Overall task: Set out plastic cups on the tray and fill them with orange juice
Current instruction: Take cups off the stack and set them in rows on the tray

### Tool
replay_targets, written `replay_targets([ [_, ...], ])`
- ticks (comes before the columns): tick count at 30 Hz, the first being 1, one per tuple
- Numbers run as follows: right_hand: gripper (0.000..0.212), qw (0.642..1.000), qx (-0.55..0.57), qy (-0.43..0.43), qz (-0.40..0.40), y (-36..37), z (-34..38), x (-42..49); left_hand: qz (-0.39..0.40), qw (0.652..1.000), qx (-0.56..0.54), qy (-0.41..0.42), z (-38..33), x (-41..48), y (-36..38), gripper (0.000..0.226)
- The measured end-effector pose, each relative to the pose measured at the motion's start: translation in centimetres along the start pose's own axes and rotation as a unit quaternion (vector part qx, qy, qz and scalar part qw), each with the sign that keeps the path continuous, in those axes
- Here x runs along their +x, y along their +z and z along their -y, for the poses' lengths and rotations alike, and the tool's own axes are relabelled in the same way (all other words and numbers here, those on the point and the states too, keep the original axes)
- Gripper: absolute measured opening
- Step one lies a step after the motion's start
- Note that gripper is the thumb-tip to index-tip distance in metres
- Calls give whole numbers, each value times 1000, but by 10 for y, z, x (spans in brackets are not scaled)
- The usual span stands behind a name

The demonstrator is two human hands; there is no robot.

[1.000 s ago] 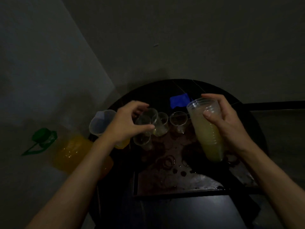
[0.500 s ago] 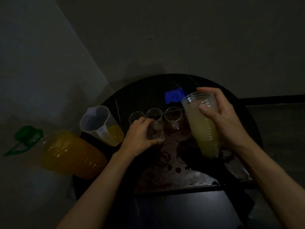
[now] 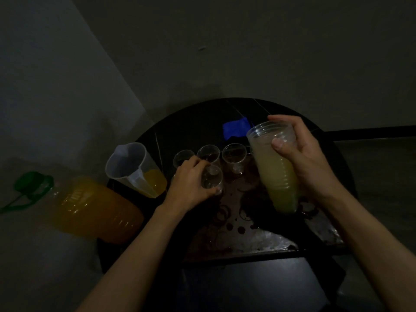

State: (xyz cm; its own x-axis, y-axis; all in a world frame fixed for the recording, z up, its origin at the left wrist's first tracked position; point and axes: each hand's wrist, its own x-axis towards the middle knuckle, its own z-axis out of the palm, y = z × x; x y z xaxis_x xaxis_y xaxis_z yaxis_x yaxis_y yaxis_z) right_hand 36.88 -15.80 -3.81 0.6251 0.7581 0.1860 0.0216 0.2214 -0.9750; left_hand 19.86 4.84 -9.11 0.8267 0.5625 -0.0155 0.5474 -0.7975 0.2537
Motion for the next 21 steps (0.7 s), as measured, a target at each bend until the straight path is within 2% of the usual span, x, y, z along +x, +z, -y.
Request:
replay_targets([
  [10,44,1000,-2,-5,-1,0,1,0,-15,999,38,10,0,0,0,76],
  [12,44,1000,2,-2,5,0,1,-1,-46,998,41,20,-2,0,-2,72],
  [14,42,1000,-1,3,11,0,2,-1,-105,994,-15,34,-11,1,-13,66],
  [17,46,1000,7,17,11,-1,1,-1,-151,961,-215,84,-41,9,-43,52],
  [19,47,1000,14,27,0,-1,1,0,-103,933,-319,134,-68,15,-70,46],
  [21,45,999,21,32,-5,-2,2,0,-22,927,-336,167,-90,22,-90,45],
])
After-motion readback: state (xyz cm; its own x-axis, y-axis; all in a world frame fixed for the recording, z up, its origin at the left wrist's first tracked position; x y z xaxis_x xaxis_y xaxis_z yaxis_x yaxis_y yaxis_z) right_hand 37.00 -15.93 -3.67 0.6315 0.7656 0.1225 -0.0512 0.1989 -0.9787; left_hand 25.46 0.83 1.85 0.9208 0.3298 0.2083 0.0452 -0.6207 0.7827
